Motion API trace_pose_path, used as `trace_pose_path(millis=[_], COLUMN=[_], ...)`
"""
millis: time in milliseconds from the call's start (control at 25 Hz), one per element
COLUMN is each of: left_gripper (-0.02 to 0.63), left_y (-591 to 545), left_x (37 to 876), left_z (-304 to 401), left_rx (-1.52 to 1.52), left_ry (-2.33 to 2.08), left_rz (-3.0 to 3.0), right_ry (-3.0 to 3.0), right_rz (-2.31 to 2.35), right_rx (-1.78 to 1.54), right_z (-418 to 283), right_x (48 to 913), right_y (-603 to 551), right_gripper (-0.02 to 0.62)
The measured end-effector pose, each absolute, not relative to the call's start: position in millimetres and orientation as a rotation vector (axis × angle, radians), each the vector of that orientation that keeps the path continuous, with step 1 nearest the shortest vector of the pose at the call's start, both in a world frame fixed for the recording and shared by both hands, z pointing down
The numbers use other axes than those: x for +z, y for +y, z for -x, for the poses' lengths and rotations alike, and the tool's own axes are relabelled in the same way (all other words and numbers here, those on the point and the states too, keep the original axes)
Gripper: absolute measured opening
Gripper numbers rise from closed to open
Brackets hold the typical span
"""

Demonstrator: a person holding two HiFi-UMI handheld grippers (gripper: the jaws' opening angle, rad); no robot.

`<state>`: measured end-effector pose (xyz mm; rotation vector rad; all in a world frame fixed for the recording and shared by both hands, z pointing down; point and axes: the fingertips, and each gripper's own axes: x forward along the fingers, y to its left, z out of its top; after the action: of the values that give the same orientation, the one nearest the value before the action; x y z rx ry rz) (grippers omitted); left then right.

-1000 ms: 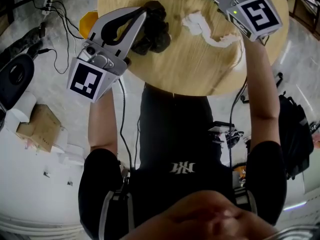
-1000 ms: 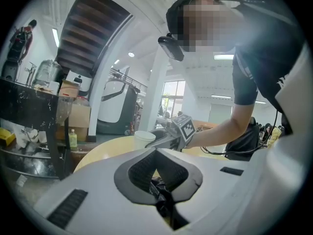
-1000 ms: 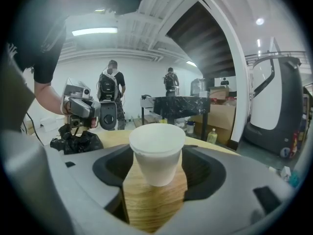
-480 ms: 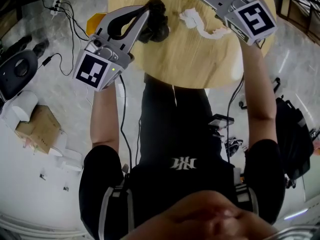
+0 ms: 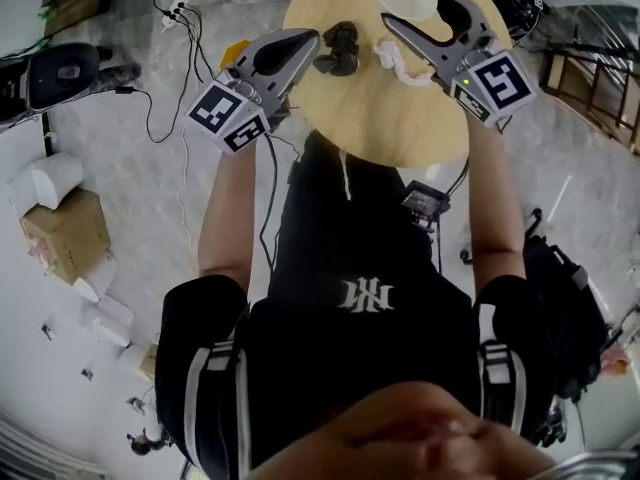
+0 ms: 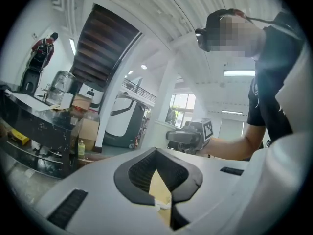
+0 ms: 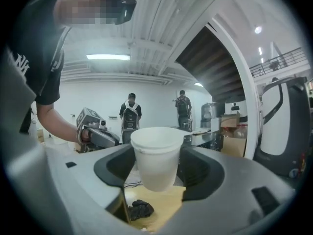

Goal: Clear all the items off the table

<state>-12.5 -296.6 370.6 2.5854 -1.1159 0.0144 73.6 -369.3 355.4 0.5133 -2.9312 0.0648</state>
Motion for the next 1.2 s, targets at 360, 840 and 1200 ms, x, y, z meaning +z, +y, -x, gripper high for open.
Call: trace_pose_path(millis=[360, 840, 1200], left_gripper=[0.012, 0.012, 0.012], left_y=[-254.4, -216.9, -210.0], left_x=[304.0, 253.1, 246.1], left_z=[68.5, 168.4, 265.2], left_rx=[-0.061, -0.145, -0.179], left_ry=[-1.189, -1.099, -1.197], left_rz=[-2.586, -2.718, -2.711], right_ry=[-2.975, -2.967, -2.985], right_rz=[-0.509, -0.516, -0.424], right_rx=[0.003, -0.104, -0.159], right_z=[-26.2, 110.6, 208.0], right_x=[273.9, 225.5, 214.1], right_y=[-341.7, -300.8, -297.5], right_gripper=[0.293, 0.293, 0.293])
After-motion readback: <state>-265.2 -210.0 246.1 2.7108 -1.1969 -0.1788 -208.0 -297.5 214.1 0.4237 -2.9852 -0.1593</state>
